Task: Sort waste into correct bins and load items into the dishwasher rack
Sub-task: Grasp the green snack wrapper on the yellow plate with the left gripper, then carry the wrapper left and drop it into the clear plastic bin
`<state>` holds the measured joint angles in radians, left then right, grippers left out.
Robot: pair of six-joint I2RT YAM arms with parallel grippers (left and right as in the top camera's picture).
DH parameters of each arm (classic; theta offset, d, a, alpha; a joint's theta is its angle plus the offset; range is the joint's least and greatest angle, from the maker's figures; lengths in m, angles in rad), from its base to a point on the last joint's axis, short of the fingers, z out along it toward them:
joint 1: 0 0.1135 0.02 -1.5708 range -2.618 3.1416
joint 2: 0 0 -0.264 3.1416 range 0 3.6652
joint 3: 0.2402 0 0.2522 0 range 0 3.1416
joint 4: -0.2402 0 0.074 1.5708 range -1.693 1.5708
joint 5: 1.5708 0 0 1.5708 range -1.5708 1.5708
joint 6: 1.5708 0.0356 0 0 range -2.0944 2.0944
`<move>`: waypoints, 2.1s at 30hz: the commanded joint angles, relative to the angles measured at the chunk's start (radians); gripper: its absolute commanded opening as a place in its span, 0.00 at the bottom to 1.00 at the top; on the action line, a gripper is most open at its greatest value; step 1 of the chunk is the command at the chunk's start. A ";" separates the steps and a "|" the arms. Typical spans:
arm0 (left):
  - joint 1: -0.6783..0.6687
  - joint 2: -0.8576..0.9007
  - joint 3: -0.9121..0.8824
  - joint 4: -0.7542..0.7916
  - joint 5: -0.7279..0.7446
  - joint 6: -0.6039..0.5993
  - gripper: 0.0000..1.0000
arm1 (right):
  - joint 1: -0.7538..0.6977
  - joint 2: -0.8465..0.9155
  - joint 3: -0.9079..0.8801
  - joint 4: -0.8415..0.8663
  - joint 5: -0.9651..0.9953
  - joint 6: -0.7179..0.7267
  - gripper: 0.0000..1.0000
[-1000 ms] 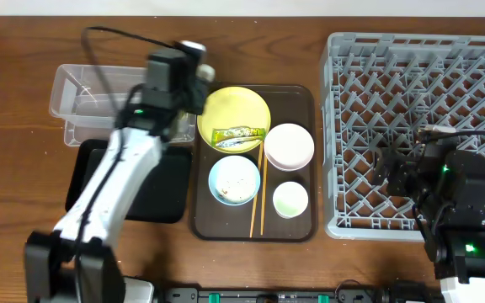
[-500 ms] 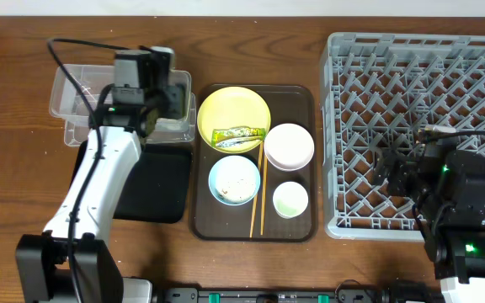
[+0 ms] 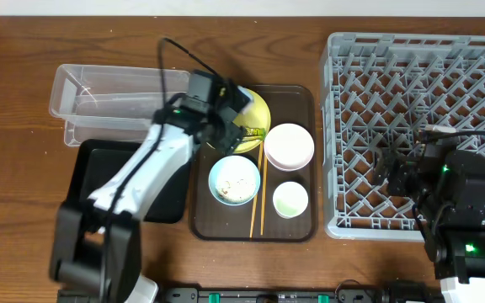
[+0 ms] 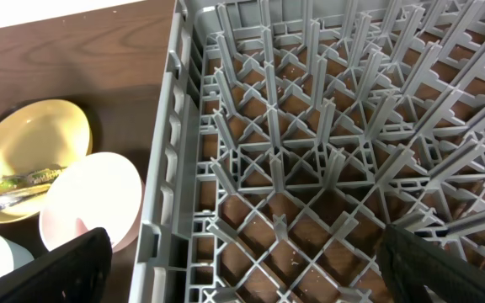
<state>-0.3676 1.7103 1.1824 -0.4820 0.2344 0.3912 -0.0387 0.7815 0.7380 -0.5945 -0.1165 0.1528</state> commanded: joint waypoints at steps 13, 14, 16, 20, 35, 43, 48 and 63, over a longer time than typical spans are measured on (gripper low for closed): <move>-0.029 0.165 0.000 0.087 -0.049 0.072 0.72 | 0.017 -0.003 0.021 0.000 -0.008 0.011 0.99; -0.029 0.168 0.000 0.089 -0.049 0.072 0.71 | 0.017 -0.003 0.021 0.000 -0.008 0.011 0.99; -0.029 0.179 0.000 0.098 -0.049 0.072 0.71 | 0.017 -0.003 0.021 0.000 -0.008 0.011 0.99; -0.029 0.203 0.000 0.106 -0.049 0.072 0.65 | 0.017 -0.003 0.021 0.000 -0.008 0.011 0.99; -0.028 0.117 0.011 0.132 -0.154 0.052 0.11 | 0.017 -0.003 0.021 0.000 -0.008 0.011 0.99; 0.048 -0.095 0.011 0.117 -0.176 -0.132 0.06 | 0.017 -0.003 0.021 0.000 -0.008 0.011 0.99; 0.172 -0.196 0.011 0.127 -0.176 -0.255 0.06 | 0.017 -0.003 0.021 0.000 -0.008 0.011 0.99; 0.382 -0.171 0.011 0.140 -0.175 -0.320 0.55 | 0.017 -0.003 0.021 -0.001 -0.008 0.011 0.99</move>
<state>0.0090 1.5513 1.1824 -0.3405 0.0639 0.0811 -0.0387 0.7815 0.7380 -0.5945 -0.1165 0.1528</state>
